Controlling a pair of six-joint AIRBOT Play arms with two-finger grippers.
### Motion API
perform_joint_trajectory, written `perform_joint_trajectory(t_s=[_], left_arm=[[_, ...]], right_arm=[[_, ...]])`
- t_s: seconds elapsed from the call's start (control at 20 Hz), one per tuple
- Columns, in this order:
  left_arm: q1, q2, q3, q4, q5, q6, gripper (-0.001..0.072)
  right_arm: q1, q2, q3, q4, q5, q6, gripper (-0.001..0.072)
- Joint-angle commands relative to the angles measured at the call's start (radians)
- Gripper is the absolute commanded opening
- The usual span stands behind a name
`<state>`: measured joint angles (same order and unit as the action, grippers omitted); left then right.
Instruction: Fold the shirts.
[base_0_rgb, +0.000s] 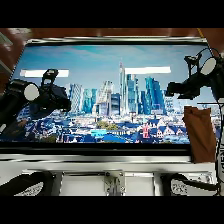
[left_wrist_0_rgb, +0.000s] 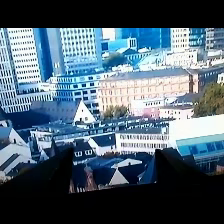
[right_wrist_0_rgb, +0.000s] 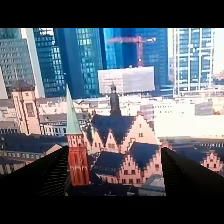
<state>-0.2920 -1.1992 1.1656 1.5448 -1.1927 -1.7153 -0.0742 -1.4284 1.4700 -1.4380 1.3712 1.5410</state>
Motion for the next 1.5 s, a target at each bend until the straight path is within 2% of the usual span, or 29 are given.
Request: perform_joint_trajectory(t_s=[0.0, 0.15, 0.25, 0.35, 0.55, 0.75, 1.0, 1.2, 1.25, 1.3, 1.45], left_arm=[[0.000, -0.022, 0.000, -0.034, 0.075, -0.001, 0.0595], [-0.001, -0.023, 0.000, -0.074, 0.091, 0.002, 0.0595], [0.013, -0.024, 0.002, 0.048, 0.167, 0.002, 0.0598], [0.100, -0.058, 0.055, 0.175, 0.175, -0.044, 0.0598], [0.379, -0.204, 0.230, 0.108, 0.171, -0.045, 0.0598], [0.558, -0.392, 0.312, -0.101, 0.161, -0.045, 0.0612], [0.609, -0.566, 0.312, -0.228, 0.166, -0.043, 0.0613], [0.586, -0.606, 0.312, -0.245, 0.251, -0.033, 0.0603], [0.579, -0.605, 0.313, -0.245, 0.264, -0.033, 0.0454], [0.572, -0.602, 0.313, -0.253, 0.267, -0.023, 0.0027], [0.542, -0.547, 0.313, -0.256, 0.278, 0.023, 0.0036]], right_arm=[[0.001, 0.000, 0.001, 0.001, 0.014, 0.001, 0.0681], [0.001, 0.000, 0.001, 0.001, 0.014, 0.002, 0.0681], [0.001, 0.000, 0.001, 0.022, 0.018, 0.004, 0.0682], [0.001, 0.000, 0.001, 0.040, 0.019, 0.004, 0.0682], [0.002, 0.000, 0.000, 0.080, 0.036, 0.003, 0.0682], [0.001, 0.000, 0.000, 0.079, 0.035, 0.003, 0.0681], [0.001, 0.000, 0.000, 0.079, 0.036, 0.003, 0.0681], [0.001, 0.000, 0.000, 0.081, 0.038, 0.004, 0.0681], [0.001, 0.000, 0.000, 0.085, 0.040, 0.004, 0.0682], [0.001, 0.000, 0.000, 0.092, 0.042, 0.004, 0.0682], [0.001, 0.000, 0.001, 0.101, 0.058, 0.005, 0.0682]])
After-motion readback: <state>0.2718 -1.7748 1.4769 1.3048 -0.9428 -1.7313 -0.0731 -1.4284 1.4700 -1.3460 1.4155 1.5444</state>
